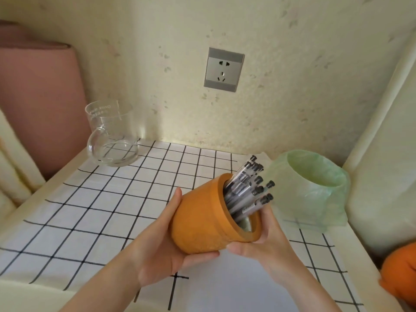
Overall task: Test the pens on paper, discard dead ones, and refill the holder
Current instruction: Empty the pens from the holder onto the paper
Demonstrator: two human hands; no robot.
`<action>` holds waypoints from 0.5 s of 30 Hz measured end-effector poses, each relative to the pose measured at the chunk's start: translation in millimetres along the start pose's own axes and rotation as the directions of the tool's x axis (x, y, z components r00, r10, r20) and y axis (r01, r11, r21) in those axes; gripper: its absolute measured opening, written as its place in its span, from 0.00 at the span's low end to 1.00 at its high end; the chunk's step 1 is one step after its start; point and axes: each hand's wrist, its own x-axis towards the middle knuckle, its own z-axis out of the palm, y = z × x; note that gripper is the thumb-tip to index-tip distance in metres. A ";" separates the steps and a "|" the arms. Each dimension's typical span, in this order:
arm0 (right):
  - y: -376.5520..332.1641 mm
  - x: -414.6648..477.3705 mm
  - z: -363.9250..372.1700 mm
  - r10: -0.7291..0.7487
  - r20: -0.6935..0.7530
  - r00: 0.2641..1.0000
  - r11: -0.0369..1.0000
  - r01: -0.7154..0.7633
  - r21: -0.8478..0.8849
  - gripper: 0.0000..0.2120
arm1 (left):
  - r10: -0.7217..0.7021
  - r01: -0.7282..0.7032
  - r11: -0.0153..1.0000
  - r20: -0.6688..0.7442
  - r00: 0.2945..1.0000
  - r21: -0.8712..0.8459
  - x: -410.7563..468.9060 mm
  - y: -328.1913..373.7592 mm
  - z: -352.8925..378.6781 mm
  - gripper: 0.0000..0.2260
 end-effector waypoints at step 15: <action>14.8 8.3 -17.8 0.479 -0.097 0.873 0.750 -0.349 0.561 0.31 | 0.702 -0.479 0.532 -0.048 0.710 0.698 10.8 -4.2 0.2 0.41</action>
